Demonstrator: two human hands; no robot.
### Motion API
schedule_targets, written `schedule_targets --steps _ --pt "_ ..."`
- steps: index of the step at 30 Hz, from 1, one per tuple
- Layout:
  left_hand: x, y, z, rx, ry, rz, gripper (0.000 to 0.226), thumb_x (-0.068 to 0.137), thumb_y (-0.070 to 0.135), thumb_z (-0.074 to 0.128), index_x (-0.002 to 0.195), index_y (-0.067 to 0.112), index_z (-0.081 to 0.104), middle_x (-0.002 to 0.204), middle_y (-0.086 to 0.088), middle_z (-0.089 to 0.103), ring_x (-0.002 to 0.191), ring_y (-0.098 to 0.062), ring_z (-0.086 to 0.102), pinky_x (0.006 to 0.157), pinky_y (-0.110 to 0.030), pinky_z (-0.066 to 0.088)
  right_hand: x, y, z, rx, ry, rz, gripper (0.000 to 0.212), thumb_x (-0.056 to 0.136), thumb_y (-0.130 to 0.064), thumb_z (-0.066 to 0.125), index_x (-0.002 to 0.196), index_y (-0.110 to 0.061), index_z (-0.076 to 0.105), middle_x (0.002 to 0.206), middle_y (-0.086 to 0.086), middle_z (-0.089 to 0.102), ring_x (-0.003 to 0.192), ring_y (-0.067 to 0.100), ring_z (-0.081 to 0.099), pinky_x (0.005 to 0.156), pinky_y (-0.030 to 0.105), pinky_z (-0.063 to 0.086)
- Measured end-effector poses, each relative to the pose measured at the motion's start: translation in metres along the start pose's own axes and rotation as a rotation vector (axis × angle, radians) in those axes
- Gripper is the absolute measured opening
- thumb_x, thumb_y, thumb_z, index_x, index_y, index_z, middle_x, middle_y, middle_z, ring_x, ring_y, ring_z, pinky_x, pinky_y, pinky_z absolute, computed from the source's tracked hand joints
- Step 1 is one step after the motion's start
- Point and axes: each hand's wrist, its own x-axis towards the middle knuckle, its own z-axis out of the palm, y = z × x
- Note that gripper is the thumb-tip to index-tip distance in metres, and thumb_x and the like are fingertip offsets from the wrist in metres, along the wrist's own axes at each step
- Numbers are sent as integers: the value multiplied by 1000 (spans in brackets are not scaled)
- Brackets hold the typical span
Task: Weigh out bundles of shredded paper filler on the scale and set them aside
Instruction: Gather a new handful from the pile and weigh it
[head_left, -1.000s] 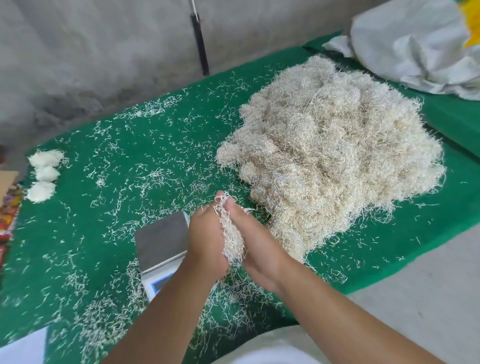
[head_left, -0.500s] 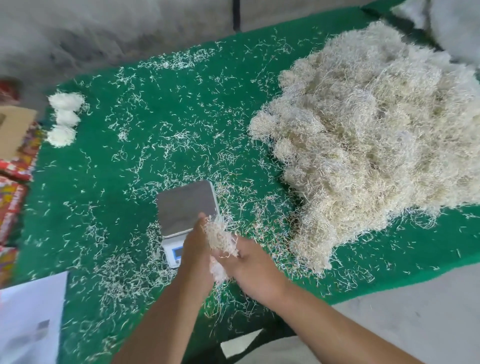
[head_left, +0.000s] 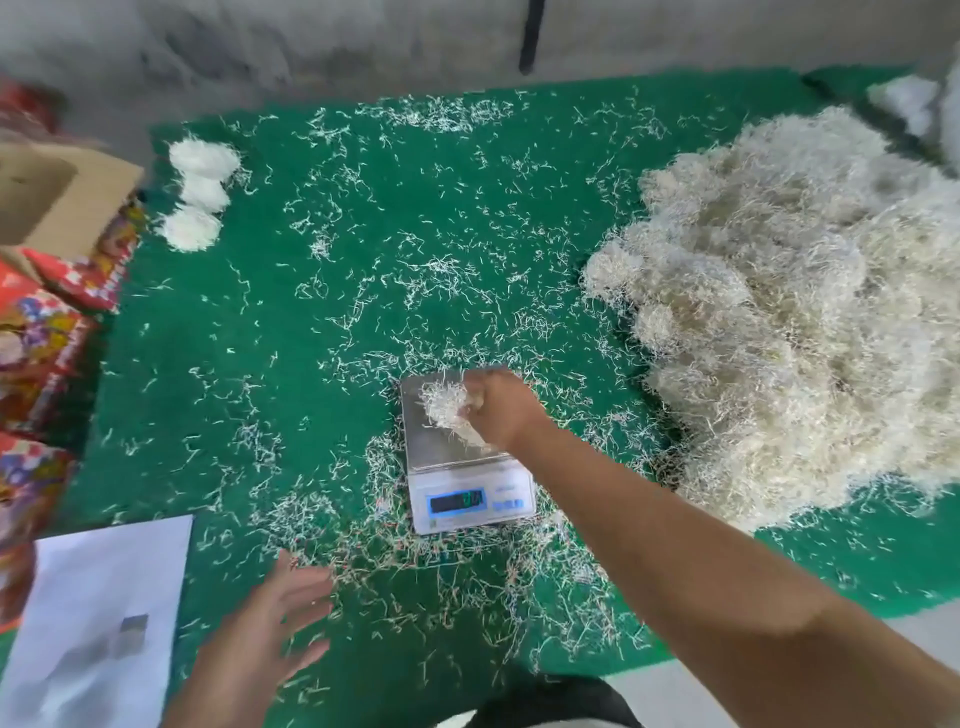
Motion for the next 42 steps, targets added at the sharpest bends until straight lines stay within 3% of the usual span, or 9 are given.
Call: schedule_targets --steps 2,6,10,14,20,24,33,38,42 --pt "4 -12 -30 -38 -51 -96 50 94 44 53 123 6 66 129 -18 66 116 -33 62 99 -54 49 13 -7 2 -19 -75 47 34 101 -24 68 135 -18 64 136 11 65 126 29 62 109 42 53" --pt "9 -25 -61 -79 -38 -187 52 77 25 66 122 -2 65 131 -23 62 117 -41 57 107 -58 41 18 -9 -13 150 -10 171 56 99 -28 72 151 -21 53 143 4 63 87 9 64 72 21 52" --pt "9 -17 -59 -18 -23 -177 41 84 21 67 119 0 66 125 -19 65 112 -37 59 99 -51 43 -3 0 -37 182 135 204 55 98 -33 72 149 -21 55 141 5 65 107 19 63 89 28 48" --pt "12 -1 -40 187 -3 11 31 90 26 70 117 11 71 116 -8 76 109 -28 70 88 -45 56 -37 15 -52 261 231 224 49 99 -32 72 145 -18 61 145 3 63 129 22 60 110 35 44" --pt "16 41 16 293 -67 156 21 105 30 57 115 15 67 102 7 79 104 -15 73 86 -36 56 -88 39 -53 319 236 273 40 102 -34 69 138 -18 64 139 4 66 121 21 63 105 40 51" --pt "13 51 38 307 -101 184 17 102 22 60 106 11 73 102 4 79 104 -16 74 98 -45 54 -106 49 -49 327 218 280 36 102 -34 67 136 -19 65 134 -1 68 120 16 63 107 38 50" --pt "4 23 29 273 -45 180 16 102 20 62 105 10 74 101 3 80 100 -15 75 85 -39 58 -105 48 -46 335 184 251 31 103 -30 66 133 -20 66 129 -6 71 117 13 65 108 41 53" --pt "-2 13 22 214 -13 165 15 100 18 64 108 8 72 102 0 80 100 -18 75 85 -40 58 -105 47 -43 329 179 240 31 104 -30 64 133 -19 66 130 -4 70 114 13 66 90 28 55" --pt "-7 8 16 200 2 176 14 102 19 63 107 9 72 101 1 80 100 -18 75 89 -43 58 -104 41 -37 337 170 224 31 104 -28 64 133 -18 66 129 -3 71 114 14 66 106 41 54"
